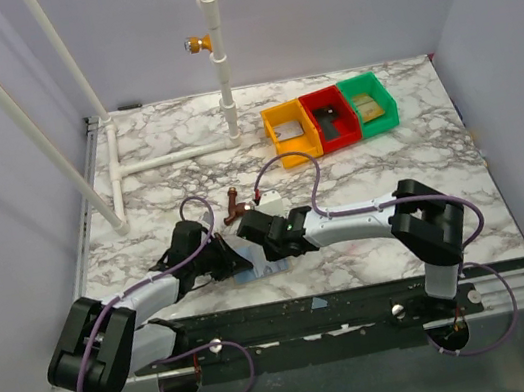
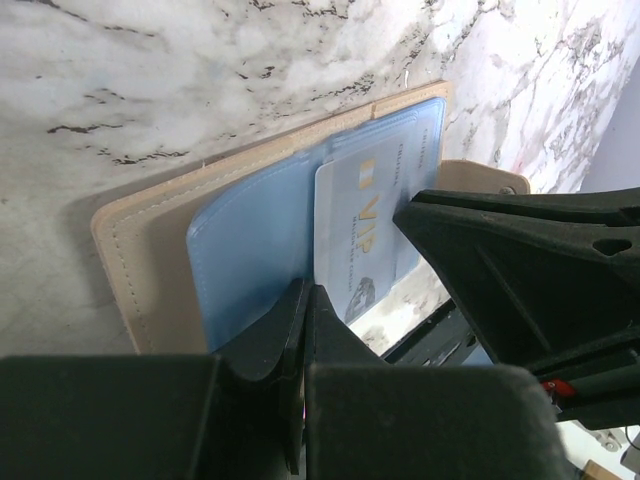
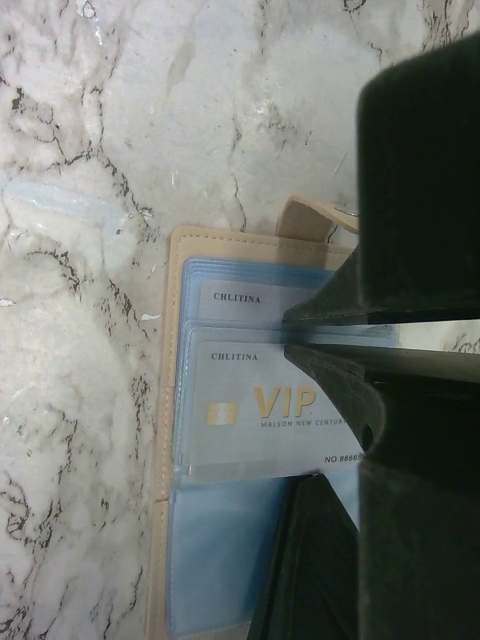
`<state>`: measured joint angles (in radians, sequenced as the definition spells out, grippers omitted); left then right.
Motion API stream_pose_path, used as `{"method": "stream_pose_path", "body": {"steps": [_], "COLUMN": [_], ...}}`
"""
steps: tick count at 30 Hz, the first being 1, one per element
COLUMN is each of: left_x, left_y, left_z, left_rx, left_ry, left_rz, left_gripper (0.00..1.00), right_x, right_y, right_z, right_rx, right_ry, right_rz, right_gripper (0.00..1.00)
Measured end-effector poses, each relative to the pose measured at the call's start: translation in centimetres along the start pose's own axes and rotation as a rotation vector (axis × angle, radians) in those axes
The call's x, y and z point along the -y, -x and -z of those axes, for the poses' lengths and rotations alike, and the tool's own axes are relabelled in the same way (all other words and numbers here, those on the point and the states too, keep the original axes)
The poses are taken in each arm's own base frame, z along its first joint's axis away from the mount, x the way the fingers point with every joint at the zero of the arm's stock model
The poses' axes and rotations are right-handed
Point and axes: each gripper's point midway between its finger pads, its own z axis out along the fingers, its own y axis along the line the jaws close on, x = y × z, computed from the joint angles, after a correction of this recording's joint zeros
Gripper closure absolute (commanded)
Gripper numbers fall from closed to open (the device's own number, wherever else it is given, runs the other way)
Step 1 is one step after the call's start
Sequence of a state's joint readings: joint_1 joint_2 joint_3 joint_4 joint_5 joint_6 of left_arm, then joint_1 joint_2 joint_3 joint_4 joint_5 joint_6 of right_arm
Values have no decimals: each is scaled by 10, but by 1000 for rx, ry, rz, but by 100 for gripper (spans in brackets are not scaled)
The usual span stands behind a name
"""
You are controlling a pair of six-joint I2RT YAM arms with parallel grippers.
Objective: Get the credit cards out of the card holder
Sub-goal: Remove the credit card from the card holder.
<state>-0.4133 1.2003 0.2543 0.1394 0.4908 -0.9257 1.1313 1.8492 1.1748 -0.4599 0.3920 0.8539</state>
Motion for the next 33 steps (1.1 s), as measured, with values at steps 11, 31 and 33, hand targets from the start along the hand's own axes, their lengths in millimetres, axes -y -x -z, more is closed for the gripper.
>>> {"method": "stream_pose_path", "body": {"steps": [11,31,33], "left_x": [4,10,11], "left_y": [1,1,1], "left_z": [-1,-10,-11], "left_rx": [-5,-39,-41], "left_ry": [-23,-81,-92], "left_rz": [-8,10,22], "left_gripper": [83,82,84], "right_x": [-1,-1,0], "right_y": [0,0,0], "right_z": [0,0,0], "right_rx": [1,2,2], "right_ry": [3,1,0], "right_rz": [-4,-3,-2], "right_gripper": [93,95,95]}}
